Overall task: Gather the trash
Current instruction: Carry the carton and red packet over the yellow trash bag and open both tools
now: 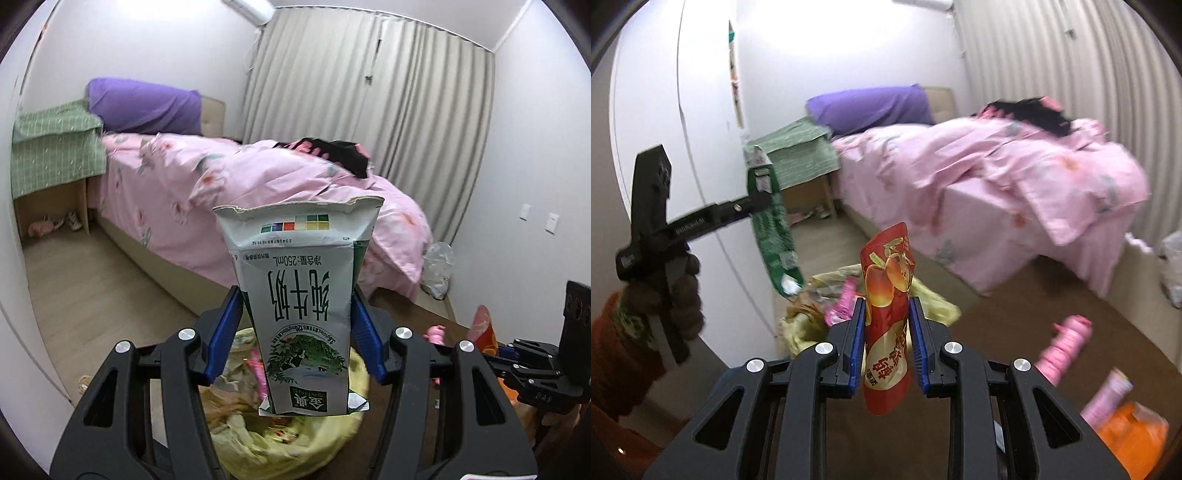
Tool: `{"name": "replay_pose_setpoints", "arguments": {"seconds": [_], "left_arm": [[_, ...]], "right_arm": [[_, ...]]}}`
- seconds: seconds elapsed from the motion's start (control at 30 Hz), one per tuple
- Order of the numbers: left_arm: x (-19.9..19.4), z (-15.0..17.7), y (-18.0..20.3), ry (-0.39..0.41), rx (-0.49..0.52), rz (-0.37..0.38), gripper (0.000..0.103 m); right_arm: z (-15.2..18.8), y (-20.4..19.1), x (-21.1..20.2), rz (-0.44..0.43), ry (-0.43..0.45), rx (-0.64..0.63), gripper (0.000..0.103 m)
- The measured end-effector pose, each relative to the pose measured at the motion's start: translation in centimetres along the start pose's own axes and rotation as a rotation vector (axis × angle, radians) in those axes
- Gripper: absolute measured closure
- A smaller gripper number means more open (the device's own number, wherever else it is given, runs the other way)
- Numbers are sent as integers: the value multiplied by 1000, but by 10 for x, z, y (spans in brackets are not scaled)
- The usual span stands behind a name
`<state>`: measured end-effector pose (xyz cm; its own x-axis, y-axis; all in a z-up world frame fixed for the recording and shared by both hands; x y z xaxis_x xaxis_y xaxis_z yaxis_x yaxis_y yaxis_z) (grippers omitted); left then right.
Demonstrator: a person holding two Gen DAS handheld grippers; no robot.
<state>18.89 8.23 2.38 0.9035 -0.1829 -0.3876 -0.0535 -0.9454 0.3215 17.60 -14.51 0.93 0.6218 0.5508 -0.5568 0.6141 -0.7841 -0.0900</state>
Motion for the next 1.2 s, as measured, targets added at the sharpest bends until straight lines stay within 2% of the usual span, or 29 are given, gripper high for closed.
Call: {"name": "replay_pose_setpoints", "arguments": {"seconds": [0.07, 0.2, 0.37, 0.53, 0.7, 0.87, 1.03, 1.07, 1.13, 1.2], "left_arm": [[15, 6, -9, -8, -16, -4, 49], [51, 26, -20, -54, -26, 39, 49], [101, 71, -38, -203, 63, 5, 49], [118, 107, -60, -335, 114, -26, 49], [115, 127, -62, -369, 161, -9, 49], [110, 133, -60, -371, 192, -6, 50], [109, 123, -62, -356, 126, 45, 49], [107, 121, -62, -350, 106, 62, 49], [103, 116, -62, -344, 83, 76, 49], [98, 112, -61, -341, 73, 86, 47]], "right_arm": [[-9, -2, 33, -51, -44, -6, 80], [-16, 0, 87, -113, -130, -13, 80], [-5, 8, 158, -179, -300, 21, 80], [9, 5, 203, -203, -424, 9, 80], [18, 1, 234, -215, -526, -45, 80], [28, -2, 247, -198, -572, -131, 80], [25, -1, 241, -193, -531, -121, 79], [24, 0, 236, -188, -511, -114, 77], [22, 0, 230, -182, -482, -117, 66], [22, -1, 224, -174, -472, -120, 61]]}}
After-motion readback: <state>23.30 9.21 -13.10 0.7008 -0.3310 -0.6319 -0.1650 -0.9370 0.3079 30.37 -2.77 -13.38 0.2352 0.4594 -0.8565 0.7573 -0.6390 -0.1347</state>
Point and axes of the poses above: each gripper's, at about its wrist camera, not at the fingertips, and x roughly the way its jaws point, y to its right, z to its underside, the point moved 5 cm from there along x, roughly the way its jaws point, and after that the axes turned 5 degrees about -x, right-handed, at the moved point
